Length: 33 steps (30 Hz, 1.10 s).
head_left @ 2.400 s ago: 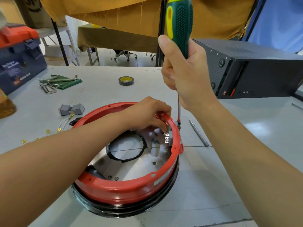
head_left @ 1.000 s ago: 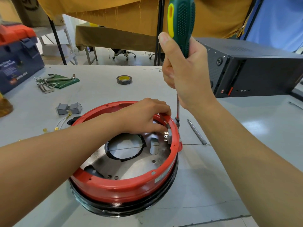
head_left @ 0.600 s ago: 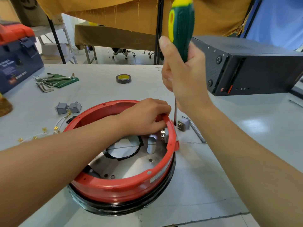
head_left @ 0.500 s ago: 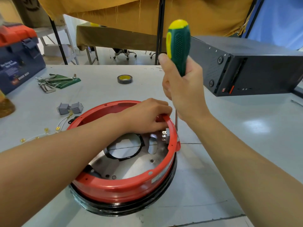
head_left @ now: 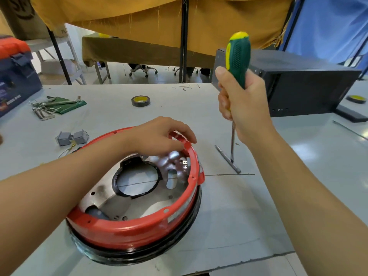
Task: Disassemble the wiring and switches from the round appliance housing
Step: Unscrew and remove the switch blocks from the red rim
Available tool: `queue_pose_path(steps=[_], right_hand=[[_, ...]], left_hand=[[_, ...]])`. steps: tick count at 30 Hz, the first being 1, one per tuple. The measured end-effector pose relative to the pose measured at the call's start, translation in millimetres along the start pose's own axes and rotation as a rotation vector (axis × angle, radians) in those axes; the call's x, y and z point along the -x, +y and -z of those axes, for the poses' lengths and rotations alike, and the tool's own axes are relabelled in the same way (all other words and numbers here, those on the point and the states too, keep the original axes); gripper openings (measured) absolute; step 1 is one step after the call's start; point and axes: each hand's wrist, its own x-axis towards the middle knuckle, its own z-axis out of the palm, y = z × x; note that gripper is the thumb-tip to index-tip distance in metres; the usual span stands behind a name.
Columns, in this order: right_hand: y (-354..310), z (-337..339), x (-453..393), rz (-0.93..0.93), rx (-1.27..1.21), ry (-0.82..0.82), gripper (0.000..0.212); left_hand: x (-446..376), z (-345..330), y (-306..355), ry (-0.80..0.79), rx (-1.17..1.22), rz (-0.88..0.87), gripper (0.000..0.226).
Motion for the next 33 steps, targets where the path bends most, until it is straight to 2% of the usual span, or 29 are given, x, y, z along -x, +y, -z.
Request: queue_pose_path(steps=[3, 7, 12, 19, 22, 24, 28, 30, 33], right_hand=[[5.2, 7.4, 4.3, -0.083, 0.165, -0.077, 0.020], [10.7, 18.6, 8.8, -0.204, 0.412, -0.133, 0.020], [22.6, 40.6, 17.2, -0.295, 0.665, -0.154, 0.019], [44.7, 92.4, 23.2, -0.468, 0.847, -0.121, 0.010], [51.0, 107.9, 21.0, -0.580, 0.974, -0.180, 0.021], [56.6, 111.9, 20.8, -0.629, 1.014, -0.190, 0.021], [62.8, 110.0, 17.7, -0.643, 1.070, -0.220, 0.006], [65.0, 109.0, 16.8, -0.649, 1.121, -0.252, 0.019], [60.8, 103.2, 18.7, -0.614, 1.040, -0.243, 0.022]], left_hand=[[3.3, 3.6, 7.3, -0.024, -0.025, 0.006, 0.026], [7.8, 1.2, 13.9, 0.095, -0.104, 0.092, 0.022], [16.6, -17.2, 22.6, 0.160, -0.185, 0.086, 0.035], [19.4, -28.3, 21.5, 0.169, -0.152, 0.129, 0.039], [19.4, -30.5, 19.6, 0.189, -0.123, 0.119, 0.035], [19.6, -32.2, 19.6, 0.198, -0.116, 0.104, 0.033], [20.1, -33.2, 20.3, 0.201, -0.119, 0.092, 0.034], [20.4, -33.1, 21.0, 0.201, -0.120, 0.087, 0.036], [21.3, -33.6, 22.1, 0.205, -0.116, 0.086, 0.036]])
